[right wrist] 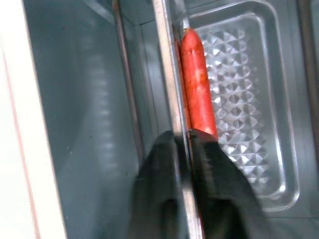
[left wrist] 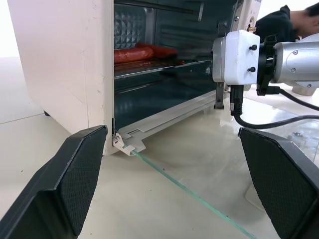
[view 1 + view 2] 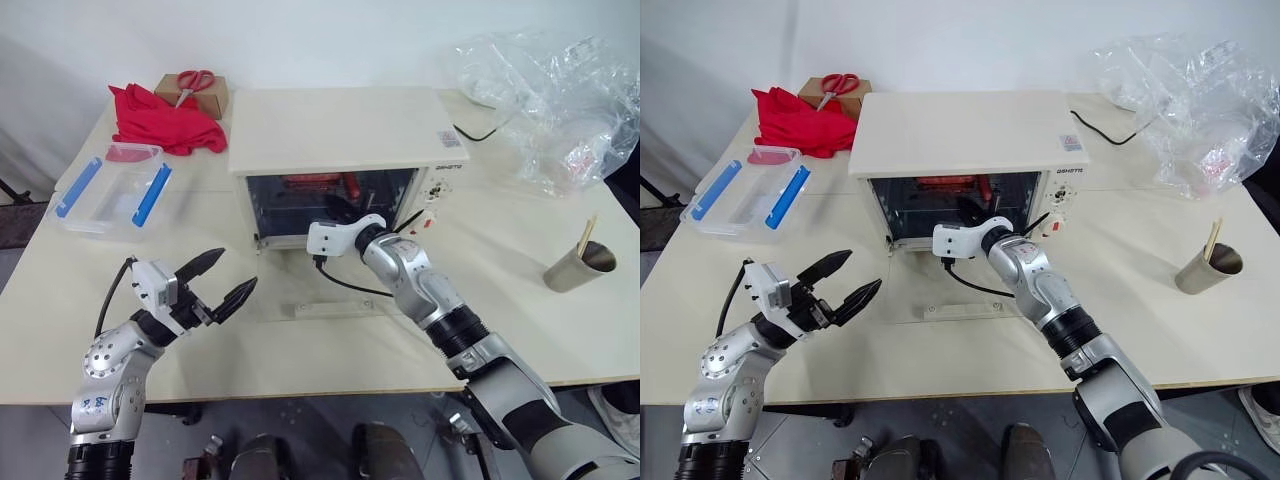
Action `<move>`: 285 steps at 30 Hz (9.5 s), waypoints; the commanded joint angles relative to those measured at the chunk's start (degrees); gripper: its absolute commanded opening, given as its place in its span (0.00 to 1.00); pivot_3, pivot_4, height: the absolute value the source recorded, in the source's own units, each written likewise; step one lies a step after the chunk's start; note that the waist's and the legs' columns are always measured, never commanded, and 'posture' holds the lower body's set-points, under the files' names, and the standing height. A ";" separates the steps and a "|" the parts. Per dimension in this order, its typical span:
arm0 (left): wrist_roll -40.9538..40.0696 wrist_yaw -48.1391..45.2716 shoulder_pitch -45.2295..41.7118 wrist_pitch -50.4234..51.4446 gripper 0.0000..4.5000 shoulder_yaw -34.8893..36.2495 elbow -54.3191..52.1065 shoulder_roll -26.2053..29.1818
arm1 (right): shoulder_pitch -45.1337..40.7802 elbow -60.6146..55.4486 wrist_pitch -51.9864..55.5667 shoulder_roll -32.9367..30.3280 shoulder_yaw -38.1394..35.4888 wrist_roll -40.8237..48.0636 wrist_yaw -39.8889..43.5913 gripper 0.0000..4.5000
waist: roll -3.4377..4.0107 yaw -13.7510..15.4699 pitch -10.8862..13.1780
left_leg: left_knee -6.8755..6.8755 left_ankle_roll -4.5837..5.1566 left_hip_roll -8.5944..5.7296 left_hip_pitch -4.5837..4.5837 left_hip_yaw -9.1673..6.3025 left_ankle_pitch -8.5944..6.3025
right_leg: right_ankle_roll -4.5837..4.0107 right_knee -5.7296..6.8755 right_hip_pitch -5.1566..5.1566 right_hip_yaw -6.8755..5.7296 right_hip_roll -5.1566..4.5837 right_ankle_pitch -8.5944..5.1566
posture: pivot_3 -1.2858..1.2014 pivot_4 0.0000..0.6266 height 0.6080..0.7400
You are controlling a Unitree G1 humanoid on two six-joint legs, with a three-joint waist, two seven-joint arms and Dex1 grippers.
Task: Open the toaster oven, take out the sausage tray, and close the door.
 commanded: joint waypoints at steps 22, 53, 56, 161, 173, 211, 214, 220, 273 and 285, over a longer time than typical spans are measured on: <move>-3.24 1.87 -6.94 4.43 1.00 -0.55 -1.38 -1.97 | 2.28 -24.31 -12.01 -9.22 -3.75 16.06 21.33 0.01 | 0.02 -1.45 0.16 | -0.31 -0.06 -0.01 -0.34 0.12 0.02 | 0.00 0.08 -0.66 -0.01 0.01 0.00 | 0.52 0.24 1.00; -35.74 10.60 -5.05 46.17 1.00 8.33 -7.70 9.59 | 27.34 -40.29 -27.82 -27.17 -14.14 26.27 26.56 0.01 | -0.12 1.76 0.23 | 0.07 0.00 -0.06 -0.14 0.04 -0.01 | 0.00 0.01 -0.24 0.00 -0.08 0.00 | 0.52 0.24 1.00; -34.67 9.38 -4.99 45.48 1.00 6.98 -8.78 9.47 | 25.26 -38.77 -28.19 -26.75 -13.94 26.16 26.63 0.01 | -0.12 1.79 0.24 | 0.09 -0.01 -0.06 -0.14 0.08 -0.01 | 0.00 0.00 -0.24 0.02 -0.07 0.00 | 0.52 0.24 1.00; -82.93 40.40 13.81 60.94 0.00 14.71 -5.04 0.82 | 43.52 -27.87 1.26 -34.68 -37.80 77.64 51.32 0.68 | -0.14 3.37 0.24 | 0.10 0.06 -0.15 0.09 -0.22 -0.01 | -0.05 -0.58 0.40 0.09 -0.05 -0.03 | 0.52 0.24 1.00; -82.93 33.76 31.87 52.53 0.00 21.21 -13.65 -4.93 | 37.83 -12.70 -3.74 -29.88 -35.55 70.83 53.30 0.68 | -0.09 3.14 0.25 | 0.12 0.05 -0.11 0.13 -0.16 -0.01 | -0.14 -0.64 0.33 0.15 -0.05 -0.07 | 0.52 0.24 1.00; -82.93 37.02 26.94 39.69 0.00 33.74 -9.64 -16.24 | 30.16 -7.12 -0.20 -19.84 -29.98 71.53 63.73 0.00 | -0.10 1.91 0.22 | 0.15 0.09 -0.10 0.10 -0.25 -0.05 | -0.22 -0.65 0.39 0.02 -0.07 -0.12 | 0.52 0.24 1.00; -82.93 37.37 26.23 40.27 0.00 33.81 -9.65 -16.36 | 30.73 -12.28 6.18 -20.94 -30.59 74.57 63.88 0.00 | -0.11 1.92 0.22 | 0.15 0.09 -0.08 0.10 -0.26 -0.05 | -0.22 -0.64 0.40 0.01 -0.07 -0.12 | 0.52 0.24 1.00; -82.93 37.50 26.27 41.79 0.00 33.66 -9.34 -16.14 | 28.97 -21.84 14.38 -22.25 -34.88 81.35 61.83 0.00 | -0.11 1.94 0.22 | 0.14 0.10 -0.06 0.09 -0.27 -0.07 | -0.22 -0.65 0.38 0.02 -0.11 -0.12 | 0.52 0.24 1.00; -74.23 31.53 -8.88 67.61 0.00 -9.46 11.30 15.68 | 60.98 -52.61 16.32 -30.49 -52.41 89.75 62.95 0.99 | -0.04 3.68 0.24 | 0.02 0.12 -0.18 0.09 -0.18 -0.16 | -0.20 -0.54 0.34 0.09 -0.07 -0.10 | 0.52 0.24 1.00; -62.33 36.09 -19.72 71.38 0.00 -17.81 18.56 1.72 | 68.45 -54.28 13.73 -29.41 -55.90 89.24 61.42 0.99 | 0.12 5.76 0.14 | 0.13 0.21 -0.39 0.11 -0.28 -0.11 | -0.04 -0.63 0.49 0.16 -0.15 -0.01 | 0.52 0.24 1.00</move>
